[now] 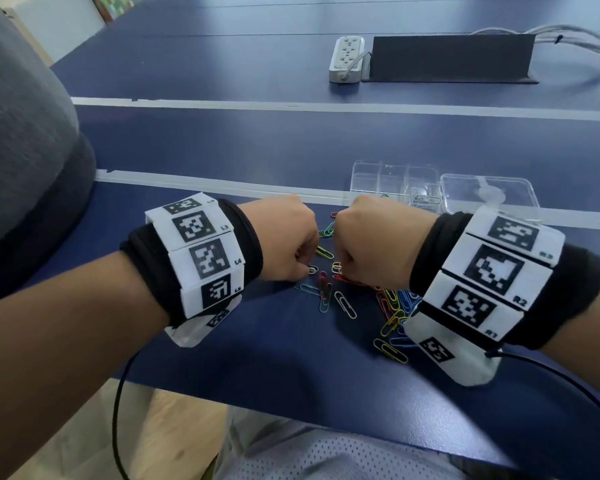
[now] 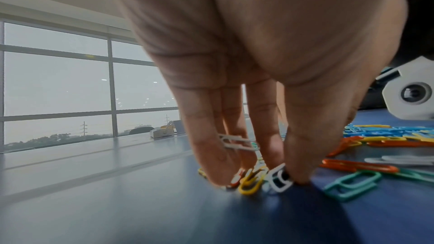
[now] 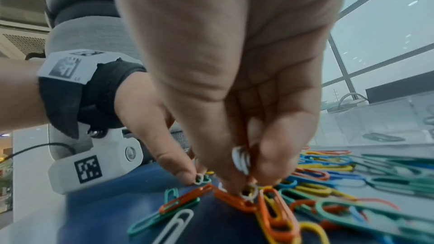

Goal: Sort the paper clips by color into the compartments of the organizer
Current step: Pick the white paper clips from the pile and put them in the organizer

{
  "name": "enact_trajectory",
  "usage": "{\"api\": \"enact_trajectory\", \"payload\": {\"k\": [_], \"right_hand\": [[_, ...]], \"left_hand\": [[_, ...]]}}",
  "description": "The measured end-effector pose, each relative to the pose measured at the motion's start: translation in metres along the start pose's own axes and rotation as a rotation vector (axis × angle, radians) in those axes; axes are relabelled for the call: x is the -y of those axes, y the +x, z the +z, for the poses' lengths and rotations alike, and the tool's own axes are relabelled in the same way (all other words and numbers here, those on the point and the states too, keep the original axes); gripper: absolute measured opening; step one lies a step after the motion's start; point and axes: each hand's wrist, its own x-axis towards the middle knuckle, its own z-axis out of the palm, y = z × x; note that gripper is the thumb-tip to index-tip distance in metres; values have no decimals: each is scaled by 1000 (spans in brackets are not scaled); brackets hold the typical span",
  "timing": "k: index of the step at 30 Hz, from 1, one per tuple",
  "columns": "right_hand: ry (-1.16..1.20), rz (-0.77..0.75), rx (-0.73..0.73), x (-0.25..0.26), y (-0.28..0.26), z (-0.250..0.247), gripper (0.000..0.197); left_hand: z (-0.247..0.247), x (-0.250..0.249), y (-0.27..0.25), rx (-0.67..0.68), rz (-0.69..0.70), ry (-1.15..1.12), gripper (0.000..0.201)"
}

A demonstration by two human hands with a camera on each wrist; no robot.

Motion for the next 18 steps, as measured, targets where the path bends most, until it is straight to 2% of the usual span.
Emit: {"api": "enact_trajectory", "payload": {"k": [3, 7, 10, 13, 18], "right_hand": [[60, 38, -24, -3, 0, 2, 37], [199, 70, -67, -19, -7, -3, 13], [249, 152, -116, -43, -14, -10, 10], [330, 312, -111, -73, -14, -18, 7], [446, 486, -137, -105, -5, -15, 15]], "left_hand": [[-1, 1, -2, -20, -13, -16, 12], [-9, 0, -5, -90, -33, -86, 9], [-15, -3, -3, -127, -42, -133, 6], [-24, -12, 7, -147, -5, -166, 18], [-40, -33, 42, -240, 5, -231, 24]]}}
